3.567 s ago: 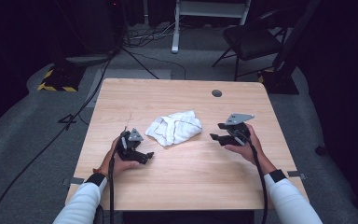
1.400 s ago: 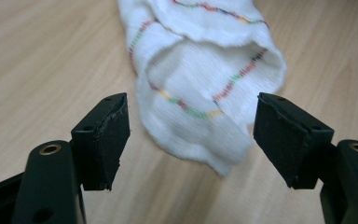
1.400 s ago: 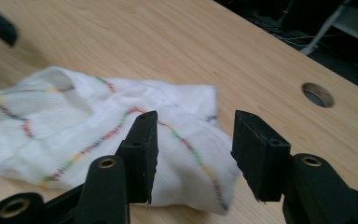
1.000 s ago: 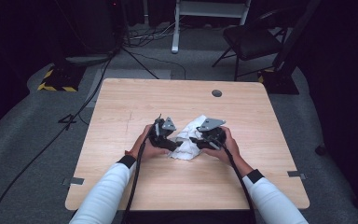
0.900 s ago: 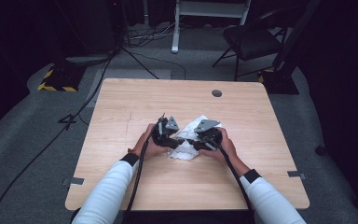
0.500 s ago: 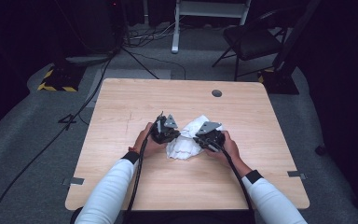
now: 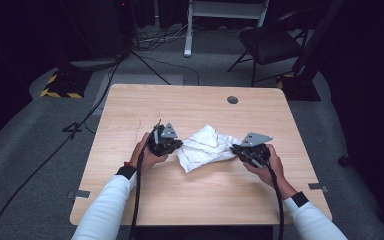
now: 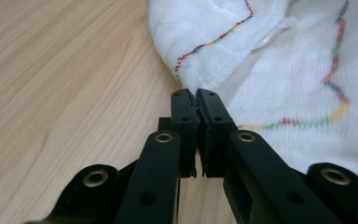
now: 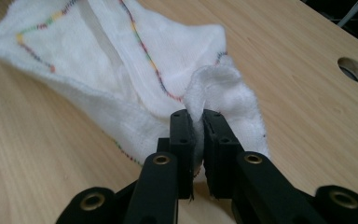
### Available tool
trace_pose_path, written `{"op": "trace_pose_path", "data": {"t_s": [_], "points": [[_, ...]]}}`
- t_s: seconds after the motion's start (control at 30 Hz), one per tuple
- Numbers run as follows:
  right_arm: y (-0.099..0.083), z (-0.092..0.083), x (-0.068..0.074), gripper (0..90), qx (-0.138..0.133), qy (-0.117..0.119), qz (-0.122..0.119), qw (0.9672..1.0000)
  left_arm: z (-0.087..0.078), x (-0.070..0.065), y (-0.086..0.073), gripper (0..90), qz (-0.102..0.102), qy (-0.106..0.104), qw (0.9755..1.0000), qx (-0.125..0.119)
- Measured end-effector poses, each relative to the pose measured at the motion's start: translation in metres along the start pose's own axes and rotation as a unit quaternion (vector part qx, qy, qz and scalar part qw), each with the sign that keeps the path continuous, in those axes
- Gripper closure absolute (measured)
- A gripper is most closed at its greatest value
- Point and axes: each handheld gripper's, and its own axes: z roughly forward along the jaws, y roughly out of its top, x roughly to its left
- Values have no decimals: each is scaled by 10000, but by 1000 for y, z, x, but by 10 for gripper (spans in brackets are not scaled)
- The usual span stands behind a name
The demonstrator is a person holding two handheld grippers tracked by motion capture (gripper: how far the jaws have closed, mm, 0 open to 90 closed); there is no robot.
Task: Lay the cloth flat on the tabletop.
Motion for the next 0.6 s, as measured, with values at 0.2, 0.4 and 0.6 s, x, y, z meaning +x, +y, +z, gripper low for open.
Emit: {"op": "trace_pose_path", "data": {"t_s": [0.2,0.4,0.6], "points": [[-22,-15,3,833,108,109,106,9998,-7,-14,-9,857,46,-132,9999,103],[-45,-23,9,800,348,175,265,9989,-12,-40,-19,820,189,-254,9990,302],[-71,-36,0,691,538,-56,663,9963,-20,-55,-22,652,298,-98,9993,206]]}}
